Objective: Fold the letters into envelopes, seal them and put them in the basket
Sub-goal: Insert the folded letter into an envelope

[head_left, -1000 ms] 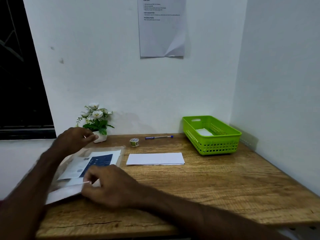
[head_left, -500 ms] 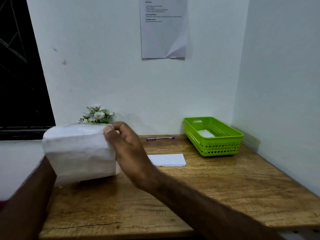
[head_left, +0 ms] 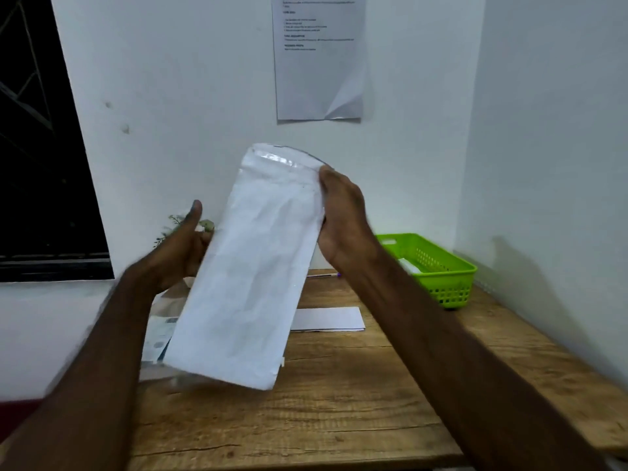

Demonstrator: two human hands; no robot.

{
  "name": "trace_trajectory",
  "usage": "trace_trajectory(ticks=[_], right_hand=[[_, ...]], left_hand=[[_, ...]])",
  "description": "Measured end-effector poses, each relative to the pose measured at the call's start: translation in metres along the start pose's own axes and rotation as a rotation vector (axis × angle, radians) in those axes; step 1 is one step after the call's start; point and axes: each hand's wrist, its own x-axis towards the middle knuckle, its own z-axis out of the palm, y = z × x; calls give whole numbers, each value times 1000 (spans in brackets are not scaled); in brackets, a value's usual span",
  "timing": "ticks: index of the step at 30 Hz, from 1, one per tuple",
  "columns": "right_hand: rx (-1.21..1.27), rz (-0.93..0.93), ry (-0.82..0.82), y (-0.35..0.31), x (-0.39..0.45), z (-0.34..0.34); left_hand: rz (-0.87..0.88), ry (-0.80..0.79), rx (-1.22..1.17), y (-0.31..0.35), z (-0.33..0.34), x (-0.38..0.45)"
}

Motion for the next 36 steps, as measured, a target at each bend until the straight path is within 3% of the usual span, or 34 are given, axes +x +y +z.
trace_trajectory(ticks=[3, 6, 9, 13, 17, 20, 24, 27, 36], right_hand=[[-15, -21, 56, -3, 17, -20], [-32, -28, 115, -2, 31, -39], [-32, -37, 176, 6, 44, -56], [-45, -10, 265, 15, 50, -76], [-88, 68, 238, 22, 49, -86], [-150, 256, 180, 26, 45, -90], [-124, 582, 56, 36, 36, -96], [-111, 712, -27, 46, 31, -99], [-655, 825, -117, 71, 23, -105]], left_hand=[[-10, -272, -173, 13, 21, -9], [54, -459, -37, 10, 34, -3], [86, -371, 134, 10, 54, 6], [144, -203, 184, 2, 72, 13], [349, 76, 245, -7, 71, 18], [538, 232, 298, -11, 64, 22], [734, 257, 427, -16, 55, 23], [777, 242, 533, -23, 44, 29], [551, 166, 693, -40, 19, 36]])
